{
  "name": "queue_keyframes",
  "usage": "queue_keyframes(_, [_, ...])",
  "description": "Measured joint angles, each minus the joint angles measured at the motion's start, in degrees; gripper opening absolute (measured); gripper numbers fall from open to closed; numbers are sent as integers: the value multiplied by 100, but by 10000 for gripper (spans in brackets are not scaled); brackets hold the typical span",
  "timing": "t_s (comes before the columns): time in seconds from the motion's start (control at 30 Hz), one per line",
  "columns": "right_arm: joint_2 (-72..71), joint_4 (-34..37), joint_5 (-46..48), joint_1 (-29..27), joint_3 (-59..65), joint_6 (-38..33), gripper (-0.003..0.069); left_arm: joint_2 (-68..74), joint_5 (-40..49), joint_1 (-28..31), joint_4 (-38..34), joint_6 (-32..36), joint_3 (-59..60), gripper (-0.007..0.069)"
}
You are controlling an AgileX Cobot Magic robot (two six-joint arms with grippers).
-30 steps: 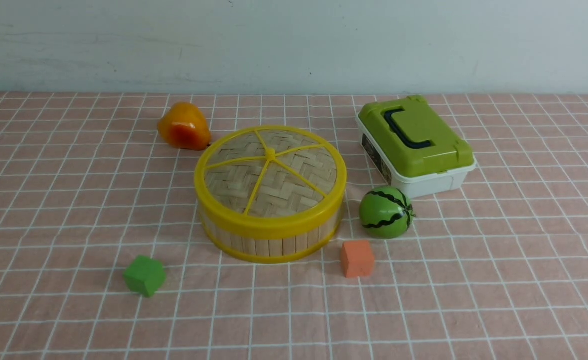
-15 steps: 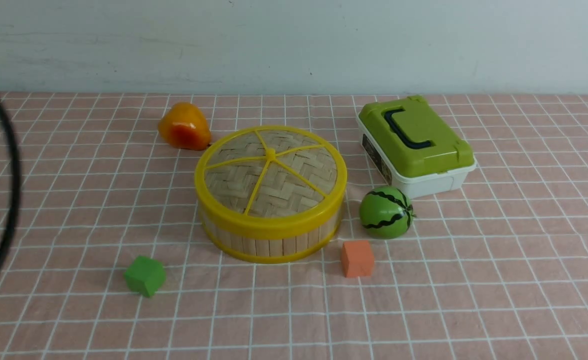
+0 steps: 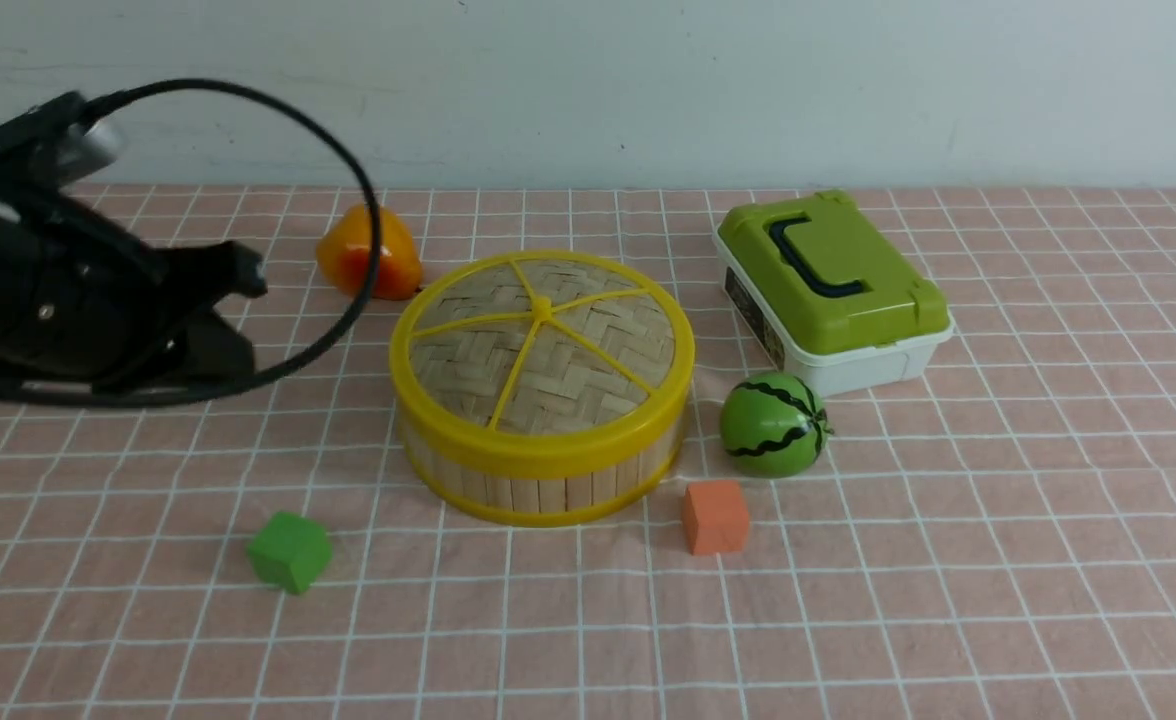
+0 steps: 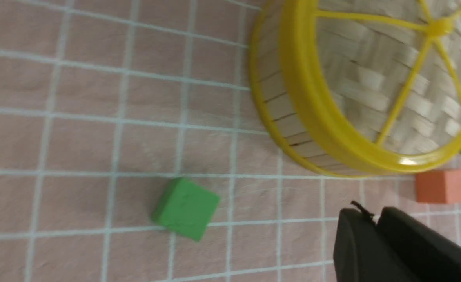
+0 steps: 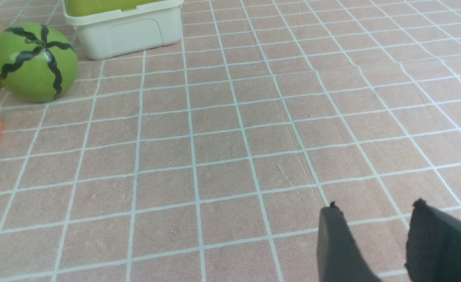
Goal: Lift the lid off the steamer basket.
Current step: Use the left arm to lift the lid of the steamer
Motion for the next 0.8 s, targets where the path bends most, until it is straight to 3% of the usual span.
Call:
queue_keyframes(0.07, [0,0,0,0,0,0,241,452,554,0,-479,527,-656,70])
queue_keyframes(0.23, [0,0,0,0,0,0,241,1277,1364,-292,-523,676,-1992,71])
queue_keyframes(0.3, [0,0,0,0,0,0,241,1571,1523,-552,-256,557,-2499,71])
queue_keyframes(0.53, [0,0,0,0,0,0,241,3022,2377,-1780,1898,-359,-4749,99])
queue_keyframes(0.67, [0,0,0,0,0,0,241,3630,2649,-2103,2551,-479,-5520,181])
queue_keyframes(0.8, [0,0,0,0,0,0,241,4213,2682,-2290,2787,-405,-6188,376])
